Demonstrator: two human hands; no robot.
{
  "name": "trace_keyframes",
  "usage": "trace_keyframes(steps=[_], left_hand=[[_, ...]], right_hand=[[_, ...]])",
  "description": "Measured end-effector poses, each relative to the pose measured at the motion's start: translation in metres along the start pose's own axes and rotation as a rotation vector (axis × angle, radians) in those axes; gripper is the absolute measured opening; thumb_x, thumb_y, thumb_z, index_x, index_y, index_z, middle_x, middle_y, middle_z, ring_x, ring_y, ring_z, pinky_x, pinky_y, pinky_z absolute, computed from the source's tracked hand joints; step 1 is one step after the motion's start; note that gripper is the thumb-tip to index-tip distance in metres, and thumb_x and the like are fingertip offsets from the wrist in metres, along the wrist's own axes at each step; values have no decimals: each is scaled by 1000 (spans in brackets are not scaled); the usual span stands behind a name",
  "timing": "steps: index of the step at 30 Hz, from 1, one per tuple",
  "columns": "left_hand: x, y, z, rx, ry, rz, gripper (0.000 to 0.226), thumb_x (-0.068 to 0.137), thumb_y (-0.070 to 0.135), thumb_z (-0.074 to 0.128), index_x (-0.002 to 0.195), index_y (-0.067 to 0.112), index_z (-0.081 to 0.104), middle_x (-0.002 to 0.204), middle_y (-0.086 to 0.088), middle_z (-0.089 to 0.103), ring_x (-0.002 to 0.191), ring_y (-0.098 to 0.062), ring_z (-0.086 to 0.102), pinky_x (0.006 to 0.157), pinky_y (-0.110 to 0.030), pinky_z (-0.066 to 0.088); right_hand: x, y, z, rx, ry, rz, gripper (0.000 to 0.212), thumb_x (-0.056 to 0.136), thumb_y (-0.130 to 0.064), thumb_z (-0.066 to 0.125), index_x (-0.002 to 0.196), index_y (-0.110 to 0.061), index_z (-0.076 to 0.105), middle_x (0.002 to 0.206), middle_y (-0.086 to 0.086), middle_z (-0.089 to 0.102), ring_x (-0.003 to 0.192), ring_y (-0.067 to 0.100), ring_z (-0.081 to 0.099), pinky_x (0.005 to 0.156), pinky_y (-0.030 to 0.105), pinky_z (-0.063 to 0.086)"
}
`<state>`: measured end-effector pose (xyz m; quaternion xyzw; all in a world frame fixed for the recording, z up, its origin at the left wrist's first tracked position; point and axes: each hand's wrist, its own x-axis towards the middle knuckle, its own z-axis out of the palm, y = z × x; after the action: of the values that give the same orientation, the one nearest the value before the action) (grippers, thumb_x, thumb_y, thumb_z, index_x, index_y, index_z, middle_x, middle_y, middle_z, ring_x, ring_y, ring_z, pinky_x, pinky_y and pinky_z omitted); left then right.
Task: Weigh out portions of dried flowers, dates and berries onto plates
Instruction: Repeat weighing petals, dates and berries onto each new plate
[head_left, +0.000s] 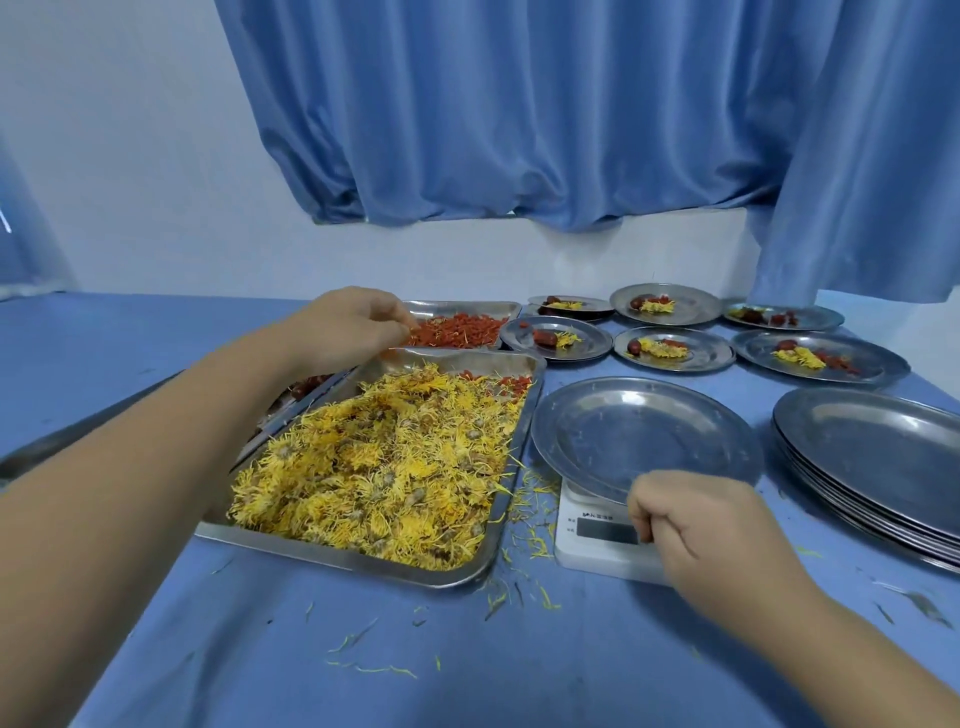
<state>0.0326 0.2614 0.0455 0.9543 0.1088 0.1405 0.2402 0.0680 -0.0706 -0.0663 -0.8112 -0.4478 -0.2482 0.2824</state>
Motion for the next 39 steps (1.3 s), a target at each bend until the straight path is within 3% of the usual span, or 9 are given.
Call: trace_keyframes(steps=[4,7,13,19,23,26,30,33,39], left_hand=[[20,-22,13,51,-21,-36,12,95,24,53,99,27,64,91,3,70,83,-14,67,66,-23,44],[36,-36,28,177,-15,-25,14,94,25,54,104,29,62,95,12,59,84,-1,55,65,-21,38],[73,-48,59,285,-64,-1,31,92,19,56,123,18,61,122,-2,64,105,-16,58,94,-32,47],[108,-53,70,445,-280,-91,44,92,17,57,136,19,54,141,-7,52,127,-24,49,107,-41,39],[111,-57,67,417,-370,-130,43,85,21,69,127,24,60,130,-5,58,113,-22,57,100,-42,45],[109,-57,61,396,-292,-84,43,85,26,71,126,19,60,121,-3,62,104,-19,59,95,-39,48],[100,-49,42,284,-181,-51,32,86,31,71,116,21,63,106,1,64,84,-10,58,71,-28,45],[90,-39,29,291,-94,0,23,88,35,67,106,21,66,97,1,62,84,-12,57,70,-29,41],[66,-26,17,-22,-41,-29,20,88,43,66,96,24,69,94,-2,68,81,-19,66,69,-28,48]], right_hand=[[-2,2,1,-35,-12,-34,21,64,-13,29,54,-17,47,49,-9,42,45,12,37,43,27,33],[4,5,0,-20,35,-28,22,64,-13,29,54,-17,48,50,-9,42,46,11,38,44,27,34],[6,17,-6,-21,86,-12,23,64,-12,30,53,-16,50,49,-11,40,48,10,36,44,25,33],[8,24,-4,-48,74,-11,23,66,-11,32,54,-17,51,50,-11,42,45,9,36,42,28,35],[6,26,-4,-37,64,-21,23,66,-11,32,55,-16,51,50,-10,42,44,10,37,40,29,36],[6,27,-4,-39,57,-17,23,66,-11,32,55,-17,51,51,-10,42,45,11,38,39,29,37],[5,28,-3,-30,64,5,23,65,-12,32,56,-18,52,51,-11,42,45,10,38,39,27,37],[4,29,-2,-20,72,24,23,65,-13,32,56,-18,52,50,-11,43,46,9,38,41,30,38],[3,29,-5,5,87,48,22,64,-14,31,55,-17,51,49,-9,42,46,8,36,44,27,34]])
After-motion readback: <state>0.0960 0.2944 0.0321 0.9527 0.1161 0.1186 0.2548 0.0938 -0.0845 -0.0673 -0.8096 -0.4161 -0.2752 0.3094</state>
